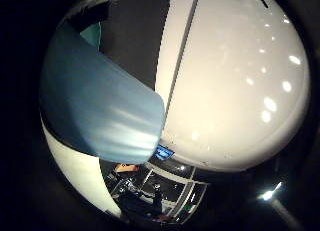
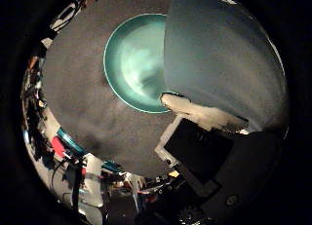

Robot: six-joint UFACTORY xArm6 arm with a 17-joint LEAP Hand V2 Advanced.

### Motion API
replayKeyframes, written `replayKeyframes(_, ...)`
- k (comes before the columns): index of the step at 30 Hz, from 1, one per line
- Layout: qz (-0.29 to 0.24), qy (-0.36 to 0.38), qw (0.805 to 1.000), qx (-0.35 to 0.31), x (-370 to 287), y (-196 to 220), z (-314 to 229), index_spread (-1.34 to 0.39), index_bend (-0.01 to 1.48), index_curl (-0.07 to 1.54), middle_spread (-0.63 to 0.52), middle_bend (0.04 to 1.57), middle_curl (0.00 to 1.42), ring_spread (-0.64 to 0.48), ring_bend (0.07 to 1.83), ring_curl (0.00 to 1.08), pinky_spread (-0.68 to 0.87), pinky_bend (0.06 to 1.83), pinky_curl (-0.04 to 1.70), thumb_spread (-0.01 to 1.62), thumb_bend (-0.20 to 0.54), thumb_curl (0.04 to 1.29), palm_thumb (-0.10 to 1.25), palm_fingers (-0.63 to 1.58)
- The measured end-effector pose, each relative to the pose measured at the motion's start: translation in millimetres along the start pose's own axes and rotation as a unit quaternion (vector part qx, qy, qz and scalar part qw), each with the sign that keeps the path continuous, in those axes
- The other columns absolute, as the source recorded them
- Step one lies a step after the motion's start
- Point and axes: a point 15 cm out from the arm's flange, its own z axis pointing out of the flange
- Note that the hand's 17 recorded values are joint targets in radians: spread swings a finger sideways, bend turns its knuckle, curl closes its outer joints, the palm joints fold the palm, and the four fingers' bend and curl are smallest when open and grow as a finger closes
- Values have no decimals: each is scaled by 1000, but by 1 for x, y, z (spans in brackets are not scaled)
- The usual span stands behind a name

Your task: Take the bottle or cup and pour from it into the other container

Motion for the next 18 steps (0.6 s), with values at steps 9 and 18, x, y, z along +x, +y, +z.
replayKeyframes(9, 9, -5, 1000, -4, 6, 6, 10, -651, 200, 1162, -336, 735, 1021, -323, 1008, 762, -499, 915, 838, 629, -32, 699, 869, 1051)
replayKeyframes(18, 50, -60, 997, 23, -5, 1, 10, -649, 196, 1163, -340, 735, 1027, -327, 1010, 767, -498, 926, 839, 626, -32, 700, 866, 1039)
